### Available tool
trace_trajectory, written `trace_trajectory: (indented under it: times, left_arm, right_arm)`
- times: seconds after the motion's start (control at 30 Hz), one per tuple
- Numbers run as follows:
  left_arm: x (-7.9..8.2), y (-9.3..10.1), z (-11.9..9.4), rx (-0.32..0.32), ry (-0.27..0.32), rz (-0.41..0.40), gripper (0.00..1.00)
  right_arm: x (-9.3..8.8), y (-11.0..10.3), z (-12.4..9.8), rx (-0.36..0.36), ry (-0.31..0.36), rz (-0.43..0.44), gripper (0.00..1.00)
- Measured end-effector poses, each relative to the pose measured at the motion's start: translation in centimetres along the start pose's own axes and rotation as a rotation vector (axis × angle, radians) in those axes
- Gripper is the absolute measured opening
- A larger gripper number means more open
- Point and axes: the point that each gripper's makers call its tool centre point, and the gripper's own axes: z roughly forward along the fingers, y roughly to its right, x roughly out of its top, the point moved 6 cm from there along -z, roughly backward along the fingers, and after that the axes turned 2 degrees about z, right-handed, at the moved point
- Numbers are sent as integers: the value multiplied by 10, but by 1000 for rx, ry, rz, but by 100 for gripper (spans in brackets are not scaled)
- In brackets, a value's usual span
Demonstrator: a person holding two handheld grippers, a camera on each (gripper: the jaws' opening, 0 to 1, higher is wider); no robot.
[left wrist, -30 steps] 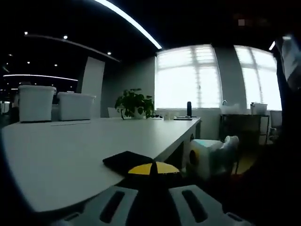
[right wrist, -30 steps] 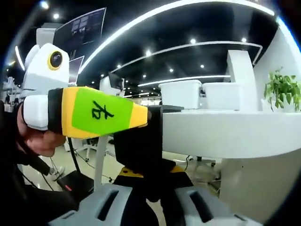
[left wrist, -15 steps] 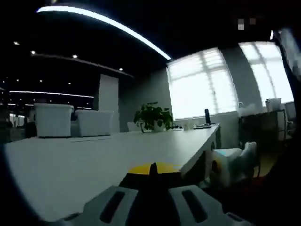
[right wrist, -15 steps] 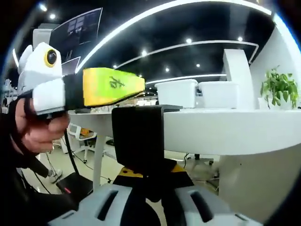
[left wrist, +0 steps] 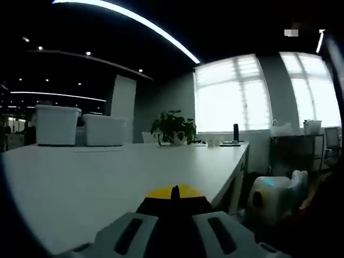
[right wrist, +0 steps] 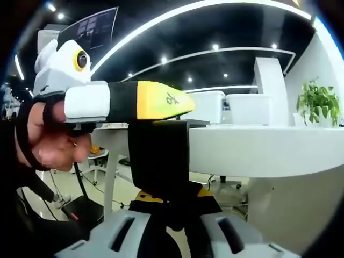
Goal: Clamp the fixed fixture on the desktop, loosen the retaining clip, secure it to the edge of the desk, and tighten the retaining clip.
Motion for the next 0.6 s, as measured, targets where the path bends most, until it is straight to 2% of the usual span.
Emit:
trace_trajectory:
  times: [0.07,0.17,0.27,0.33,0.37,0.4,0.43,0.5,0.6]
  left_arm:
    - [-1,-1,2,19,-7,61,1]
    - [-3,-3,1,20,36,-26,1]
    - [-3,-2,1,24,40,-14,1]
    - [-3,0,1,32,25,3,1]
    - [-3,-1,1,35,26,5,1]
    - [-3,-1,1,37,31,3,1]
    - [-3,-2,0,37,37,-4,1]
    - [-3,-2,0,33,38,-7,1]
    - [-3,-1,0,40,28,5,1]
  right_arm:
    - [0,1,2,-3,-1,2,11]
    - [1,0,0,1,-13,16,15]
    - [0,-7,-9,-11,-27,0,24]
    - [-9,-13,-14,-30,-31,4,28]
    - [-11,-13,-16,-60,-10,-42,31]
    - [-16,-22,-22,-77,-37,-36,31]
    - [-17,-21,-22,-102,-23,-29,32]
    - [-16,-12,-19,-180,-28,-16,32]
    - [-17,-3,-20,-258,-32,-39,32]
